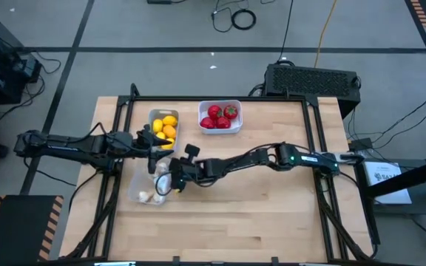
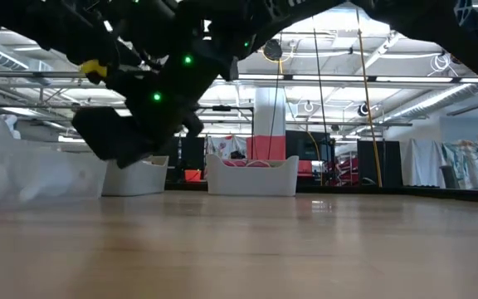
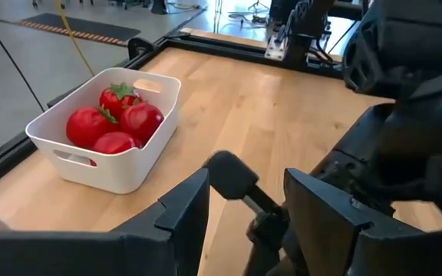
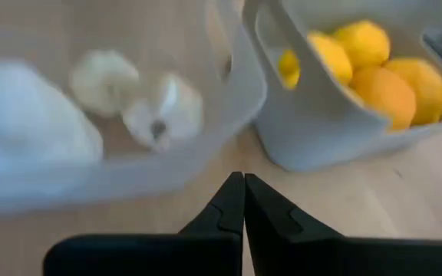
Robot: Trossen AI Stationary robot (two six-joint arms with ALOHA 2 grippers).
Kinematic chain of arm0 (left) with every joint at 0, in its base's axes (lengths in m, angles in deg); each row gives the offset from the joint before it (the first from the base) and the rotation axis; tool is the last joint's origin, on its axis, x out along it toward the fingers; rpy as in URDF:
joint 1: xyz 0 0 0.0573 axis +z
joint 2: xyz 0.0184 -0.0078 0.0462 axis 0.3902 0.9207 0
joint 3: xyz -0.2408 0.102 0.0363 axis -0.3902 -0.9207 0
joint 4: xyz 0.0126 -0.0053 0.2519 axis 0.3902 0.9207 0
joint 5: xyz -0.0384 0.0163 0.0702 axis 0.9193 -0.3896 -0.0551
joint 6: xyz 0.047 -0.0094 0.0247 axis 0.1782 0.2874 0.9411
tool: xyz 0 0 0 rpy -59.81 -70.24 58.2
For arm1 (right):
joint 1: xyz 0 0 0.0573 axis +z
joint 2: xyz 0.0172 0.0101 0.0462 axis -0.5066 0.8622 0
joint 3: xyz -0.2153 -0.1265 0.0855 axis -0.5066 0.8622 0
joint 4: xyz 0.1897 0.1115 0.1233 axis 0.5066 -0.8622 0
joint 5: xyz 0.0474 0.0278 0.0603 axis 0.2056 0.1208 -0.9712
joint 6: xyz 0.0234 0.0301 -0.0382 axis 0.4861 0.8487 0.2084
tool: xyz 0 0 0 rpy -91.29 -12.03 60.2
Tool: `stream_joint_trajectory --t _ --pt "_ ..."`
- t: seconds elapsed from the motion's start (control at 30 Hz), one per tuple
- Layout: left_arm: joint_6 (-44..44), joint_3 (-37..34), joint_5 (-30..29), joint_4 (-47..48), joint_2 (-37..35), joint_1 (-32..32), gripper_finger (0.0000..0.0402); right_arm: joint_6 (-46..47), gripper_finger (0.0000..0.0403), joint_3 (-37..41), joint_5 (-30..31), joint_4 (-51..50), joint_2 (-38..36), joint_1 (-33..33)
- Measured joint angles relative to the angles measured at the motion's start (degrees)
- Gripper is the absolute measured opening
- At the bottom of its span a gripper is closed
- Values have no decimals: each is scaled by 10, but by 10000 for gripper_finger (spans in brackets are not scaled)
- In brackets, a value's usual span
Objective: Sort produce into baskets
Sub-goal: Return to Home Position
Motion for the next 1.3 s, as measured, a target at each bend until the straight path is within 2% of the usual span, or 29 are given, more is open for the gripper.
stream_joint_trajectory --t 0.07,0.2,0.33,0.43,0.53,0.6,0.7,0.8,0.9,0.97,1.1,1.3 --pt "0 0 0 -1 -2 0 176 -4 1 0 -6 -45 -9 2" --pt "0 0 1 -1 -9 0 176 1 1 0 -48 -204 -66 12" --pt "-9 0 5 0 -9 -1 176 5 0 7 -44 -327 -143 28" --pt "-35 0 31 -11 -9 -8 176 -1 0 63 -44 -356 -219 39" --pt "-30 0 55 -45 -9 -28 176 12 0 174 -44 -329 -326 49" --pt "-30 0 56 -64 -9 -44 176 25 0 280 -41 -252 -410 53" --pt "-29 -4 56 -89 -9 -76 176 38 0 460 -57 -40 -528 58" --pt "-6 -37 50 -166 -8 -116 176 42 0 625 -128 192 -614 63" --pt "14 -83 26 -271 -8 -144 176 45 0 757 -188 384 -667 68" --pt "13 -112 16 -320 -8 -153 176 56 0 828 -197 476 -688 72" --pt "-2 -157 15 -361 -8 -160 176 61 0 938 -197 605 -711 74" --pt "-16 -184 -4 -364 -8 -159 176 87 0 1042 -198 756 -714 74"
